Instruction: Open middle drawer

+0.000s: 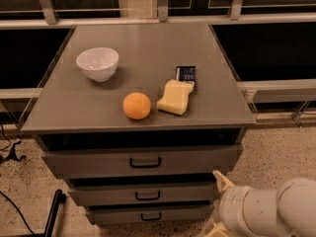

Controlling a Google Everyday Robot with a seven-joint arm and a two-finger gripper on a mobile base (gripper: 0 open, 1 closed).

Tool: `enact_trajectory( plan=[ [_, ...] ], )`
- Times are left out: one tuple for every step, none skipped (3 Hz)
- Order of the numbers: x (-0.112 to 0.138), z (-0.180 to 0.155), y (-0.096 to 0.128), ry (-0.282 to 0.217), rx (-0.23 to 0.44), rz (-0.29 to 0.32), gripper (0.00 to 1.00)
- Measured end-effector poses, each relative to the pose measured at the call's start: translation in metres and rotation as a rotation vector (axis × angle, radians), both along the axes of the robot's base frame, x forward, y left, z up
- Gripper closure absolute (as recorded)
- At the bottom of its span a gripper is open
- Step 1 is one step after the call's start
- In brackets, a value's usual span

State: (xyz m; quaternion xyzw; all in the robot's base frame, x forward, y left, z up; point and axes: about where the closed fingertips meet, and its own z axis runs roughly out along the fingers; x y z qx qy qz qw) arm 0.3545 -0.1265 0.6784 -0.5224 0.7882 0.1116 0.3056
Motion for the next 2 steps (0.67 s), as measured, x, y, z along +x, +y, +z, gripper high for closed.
enact_trajectory(
  plan=[
    [0.0134,0.0004,0.0000,-0.069,-0.030,-0.008,0.00],
    [0.0137,0.0008,-0.0007,-0.069,-0.030,-0.010,0.00]
  ],
)
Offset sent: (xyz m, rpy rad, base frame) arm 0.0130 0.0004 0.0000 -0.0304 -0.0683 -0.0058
